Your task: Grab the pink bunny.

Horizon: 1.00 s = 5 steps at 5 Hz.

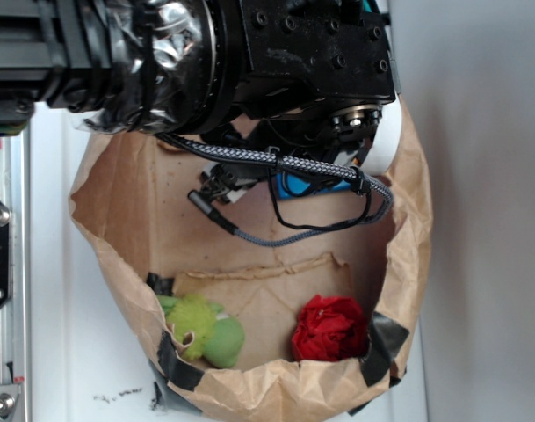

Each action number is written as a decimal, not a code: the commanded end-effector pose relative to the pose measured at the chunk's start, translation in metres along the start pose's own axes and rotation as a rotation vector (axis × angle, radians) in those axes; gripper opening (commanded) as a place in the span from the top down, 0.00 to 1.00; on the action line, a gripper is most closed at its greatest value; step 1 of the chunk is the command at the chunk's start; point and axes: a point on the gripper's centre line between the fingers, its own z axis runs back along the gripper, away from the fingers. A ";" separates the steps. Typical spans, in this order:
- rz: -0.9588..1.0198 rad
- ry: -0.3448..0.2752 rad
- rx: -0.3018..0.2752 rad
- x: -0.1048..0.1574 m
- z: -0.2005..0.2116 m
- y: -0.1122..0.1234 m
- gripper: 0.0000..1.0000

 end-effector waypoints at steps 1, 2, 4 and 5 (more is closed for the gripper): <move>-0.122 -0.039 0.095 -0.005 -0.004 0.011 0.00; -0.114 -0.067 0.102 -0.008 0.006 0.015 0.00; -0.007 -0.060 0.165 -0.013 0.011 0.037 0.00; 0.156 -0.027 0.082 -0.020 0.021 0.043 0.00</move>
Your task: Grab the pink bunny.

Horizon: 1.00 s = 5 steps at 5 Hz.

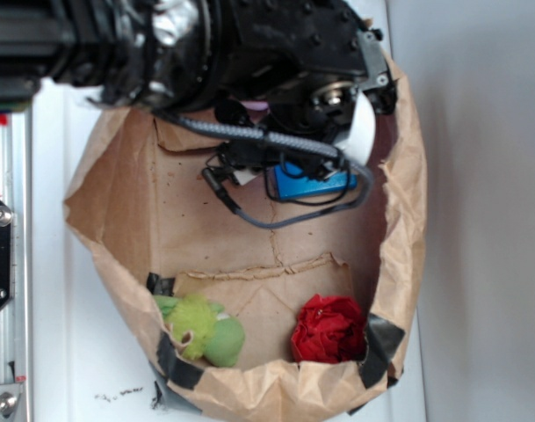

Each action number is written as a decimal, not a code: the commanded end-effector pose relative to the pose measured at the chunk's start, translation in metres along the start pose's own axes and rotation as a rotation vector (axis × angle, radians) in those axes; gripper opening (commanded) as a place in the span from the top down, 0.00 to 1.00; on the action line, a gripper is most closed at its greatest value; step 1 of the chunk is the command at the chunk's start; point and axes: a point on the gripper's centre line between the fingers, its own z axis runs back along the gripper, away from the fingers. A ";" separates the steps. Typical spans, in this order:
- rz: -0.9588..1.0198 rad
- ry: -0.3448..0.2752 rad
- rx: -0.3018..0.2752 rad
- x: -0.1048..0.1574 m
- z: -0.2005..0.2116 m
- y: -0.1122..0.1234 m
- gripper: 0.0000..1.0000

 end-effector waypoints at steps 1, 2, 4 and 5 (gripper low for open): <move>0.309 0.033 -0.047 -0.016 0.038 0.015 0.00; 0.329 0.055 -0.025 -0.018 0.035 0.015 0.00; 0.390 0.109 0.033 -0.030 0.022 0.025 0.00; 0.411 0.122 0.057 -0.035 0.017 0.033 0.00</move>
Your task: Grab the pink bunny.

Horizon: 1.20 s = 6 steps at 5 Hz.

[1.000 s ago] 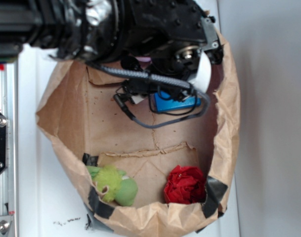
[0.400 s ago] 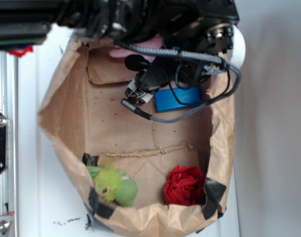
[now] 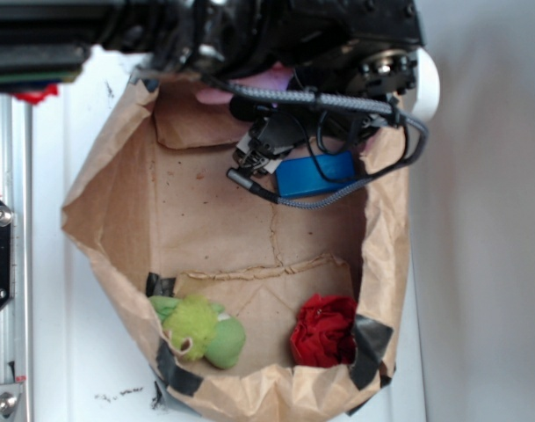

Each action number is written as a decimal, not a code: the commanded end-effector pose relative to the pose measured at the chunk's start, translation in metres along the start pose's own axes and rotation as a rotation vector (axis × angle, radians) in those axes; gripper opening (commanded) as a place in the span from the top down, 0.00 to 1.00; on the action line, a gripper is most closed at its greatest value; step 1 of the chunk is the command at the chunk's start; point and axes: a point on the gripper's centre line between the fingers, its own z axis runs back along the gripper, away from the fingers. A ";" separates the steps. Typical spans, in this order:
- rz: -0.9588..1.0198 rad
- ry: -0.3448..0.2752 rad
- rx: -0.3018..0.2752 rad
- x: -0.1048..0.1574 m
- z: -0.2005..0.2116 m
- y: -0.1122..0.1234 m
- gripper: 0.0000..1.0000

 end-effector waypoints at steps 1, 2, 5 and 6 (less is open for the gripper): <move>0.082 0.014 0.099 -0.008 0.001 0.028 0.00; 0.079 0.066 0.106 -0.011 -0.008 0.026 0.00; 0.078 0.079 0.080 -0.016 -0.008 0.031 0.00; 0.078 0.079 0.080 -0.016 -0.008 0.031 0.00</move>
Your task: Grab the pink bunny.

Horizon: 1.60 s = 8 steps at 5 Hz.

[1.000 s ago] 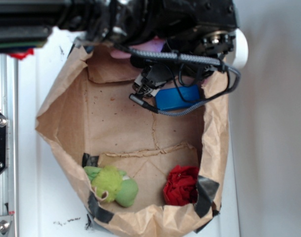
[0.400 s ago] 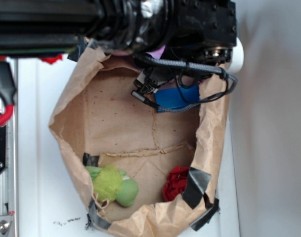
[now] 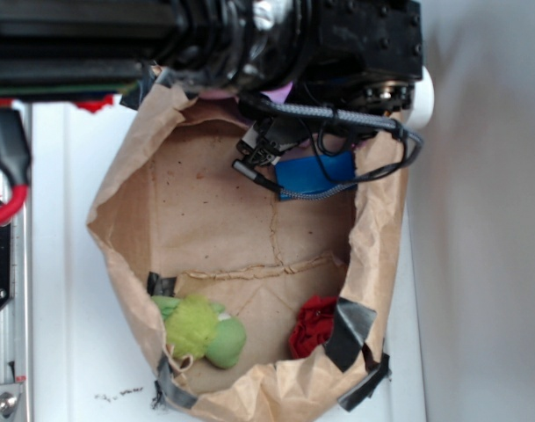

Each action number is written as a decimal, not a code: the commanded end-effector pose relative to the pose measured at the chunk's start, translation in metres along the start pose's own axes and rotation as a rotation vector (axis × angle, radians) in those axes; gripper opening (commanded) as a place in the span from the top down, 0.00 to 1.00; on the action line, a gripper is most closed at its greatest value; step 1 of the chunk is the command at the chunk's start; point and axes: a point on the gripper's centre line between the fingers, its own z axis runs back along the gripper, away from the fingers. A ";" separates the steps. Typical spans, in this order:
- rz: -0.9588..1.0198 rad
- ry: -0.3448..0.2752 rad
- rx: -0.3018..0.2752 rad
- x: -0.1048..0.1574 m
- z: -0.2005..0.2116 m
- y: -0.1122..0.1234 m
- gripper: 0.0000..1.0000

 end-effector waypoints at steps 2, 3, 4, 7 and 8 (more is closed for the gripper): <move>0.045 0.000 0.117 -0.003 -0.004 0.023 0.00; 0.062 0.013 0.149 0.002 -0.007 0.022 0.00; 0.067 0.019 0.208 0.007 -0.014 0.017 0.00; 0.070 -0.026 0.241 0.004 -0.016 0.015 1.00; 0.079 -0.037 0.245 0.002 -0.014 0.013 1.00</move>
